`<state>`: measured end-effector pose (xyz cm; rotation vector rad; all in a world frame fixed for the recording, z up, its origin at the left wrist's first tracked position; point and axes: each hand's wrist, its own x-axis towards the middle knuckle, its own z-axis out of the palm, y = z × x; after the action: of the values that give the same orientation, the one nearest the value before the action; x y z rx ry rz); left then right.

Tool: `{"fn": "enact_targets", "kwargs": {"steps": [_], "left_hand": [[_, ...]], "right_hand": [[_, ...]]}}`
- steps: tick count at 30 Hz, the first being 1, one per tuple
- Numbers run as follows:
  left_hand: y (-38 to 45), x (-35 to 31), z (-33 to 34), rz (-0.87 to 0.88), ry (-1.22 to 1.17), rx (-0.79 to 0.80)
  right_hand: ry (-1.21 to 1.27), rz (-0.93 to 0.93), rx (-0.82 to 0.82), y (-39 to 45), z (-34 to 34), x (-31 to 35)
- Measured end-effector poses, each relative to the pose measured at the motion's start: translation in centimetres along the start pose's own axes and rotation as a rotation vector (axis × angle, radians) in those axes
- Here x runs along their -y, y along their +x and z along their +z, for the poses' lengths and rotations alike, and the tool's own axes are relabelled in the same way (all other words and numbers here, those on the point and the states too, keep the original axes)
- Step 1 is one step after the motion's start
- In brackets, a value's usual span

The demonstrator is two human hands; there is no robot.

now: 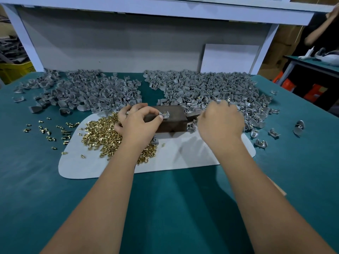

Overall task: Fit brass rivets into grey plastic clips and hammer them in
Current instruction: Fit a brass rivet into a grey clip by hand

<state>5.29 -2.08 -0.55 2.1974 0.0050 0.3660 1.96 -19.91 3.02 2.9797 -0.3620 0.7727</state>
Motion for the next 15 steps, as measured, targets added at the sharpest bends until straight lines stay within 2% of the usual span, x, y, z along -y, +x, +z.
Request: {"fn": "enact_targets", "kwargs": {"steps": [4, 6, 11, 15], "left_hand": [[0.0, 0.0, 0.1, -0.001, 0.003, -0.005], [0.0, 0.0, 0.1, -0.005, 0.003, -0.008], [0.0, -0.1, -0.1, -0.018, 0.005, -0.001], [0.0, -0.4, 0.0, -0.018, -0.011, 0.022]], "right_hand": [[-0.113, 0.025, 0.255, -1.8, 0.7, -1.4], [-0.106, 0.033, 0.297, -2.1, 1.2, -1.3], [-0.019, 0.098, 0.256, -2.0, 1.6, -1.2], [0.095, 0.161, 0.122, -1.6, 0.5, -1.4]]}}
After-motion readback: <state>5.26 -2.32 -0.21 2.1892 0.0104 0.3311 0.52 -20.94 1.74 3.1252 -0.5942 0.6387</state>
